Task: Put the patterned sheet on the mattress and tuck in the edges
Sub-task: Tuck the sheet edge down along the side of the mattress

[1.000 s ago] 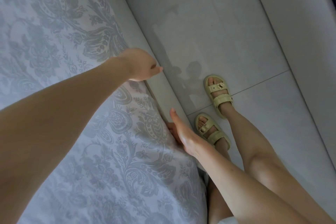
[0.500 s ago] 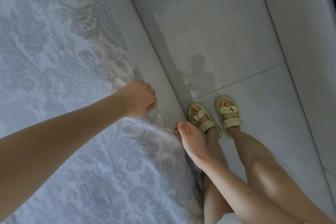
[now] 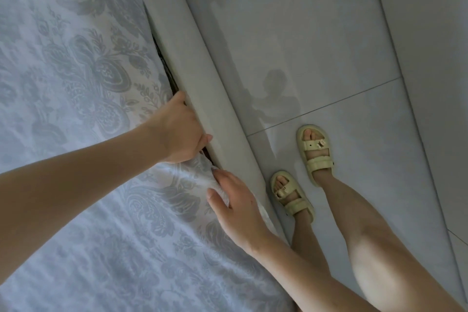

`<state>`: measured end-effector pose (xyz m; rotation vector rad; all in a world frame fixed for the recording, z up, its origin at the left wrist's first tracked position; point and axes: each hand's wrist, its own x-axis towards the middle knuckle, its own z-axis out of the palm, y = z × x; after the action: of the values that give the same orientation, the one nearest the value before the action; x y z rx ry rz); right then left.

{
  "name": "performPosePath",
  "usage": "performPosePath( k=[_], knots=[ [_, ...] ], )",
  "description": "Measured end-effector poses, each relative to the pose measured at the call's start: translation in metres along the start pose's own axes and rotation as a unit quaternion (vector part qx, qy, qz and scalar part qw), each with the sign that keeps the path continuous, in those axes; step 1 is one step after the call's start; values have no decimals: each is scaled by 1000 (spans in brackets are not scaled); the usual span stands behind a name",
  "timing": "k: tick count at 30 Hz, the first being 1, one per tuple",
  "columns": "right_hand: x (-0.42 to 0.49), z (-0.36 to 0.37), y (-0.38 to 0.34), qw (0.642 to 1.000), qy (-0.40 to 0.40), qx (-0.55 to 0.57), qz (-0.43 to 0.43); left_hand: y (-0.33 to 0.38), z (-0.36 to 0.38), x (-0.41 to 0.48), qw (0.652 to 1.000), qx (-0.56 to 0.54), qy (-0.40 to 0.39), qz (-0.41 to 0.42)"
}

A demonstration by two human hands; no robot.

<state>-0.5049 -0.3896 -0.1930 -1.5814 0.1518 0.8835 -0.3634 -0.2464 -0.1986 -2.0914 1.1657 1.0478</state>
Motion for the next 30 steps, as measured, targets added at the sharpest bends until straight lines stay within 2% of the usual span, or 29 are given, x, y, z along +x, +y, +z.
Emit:
performPosePath(
  k=[1, 3, 6, 8, 10, 13, 17, 20, 24, 27, 30],
  knots=[
    [-2, 3, -2, 995, -30, 91, 11, -1, 0, -5, 1000, 9, 9, 3],
    [4, 5, -4, 960, -86, 251, 89, -4, -6, -10, 1000, 16, 11, -2],
    [33, -1, 3, 897, -143, 339, 244, -6, -13, -7, 1000, -7, -9, -6],
    [52, 4, 8, 872, -195, 366, 261, -7, -12, -5, 1000, -18, -20, -4],
    [66, 15, 14, 870, -210, 361, 263, -11, -6, -1, 1000, -21, -23, -3],
    [67, 20, 34, 865, -213, 328, 315, -15, -2, 7, 998, -50, -21, -6],
    [38, 19, 75, 837, -202, 328, 390, -8, -7, 2, 990, -116, 62, 46],
    [29, 20, 79, 830, -175, 326, 417, 12, 2, -1, 990, -121, 12, 74],
    [17, 9, 60, 868, -99, 272, 403, 24, 5, 9, 995, -68, -54, 42],
    [-2, 8, 65, 886, -39, 280, 368, 33, -11, 20, 990, -46, -133, 16],
    [-6, 13, 67, 874, -57, 310, 369, 34, -14, 30, 977, -19, -210, -23]
  ],
)
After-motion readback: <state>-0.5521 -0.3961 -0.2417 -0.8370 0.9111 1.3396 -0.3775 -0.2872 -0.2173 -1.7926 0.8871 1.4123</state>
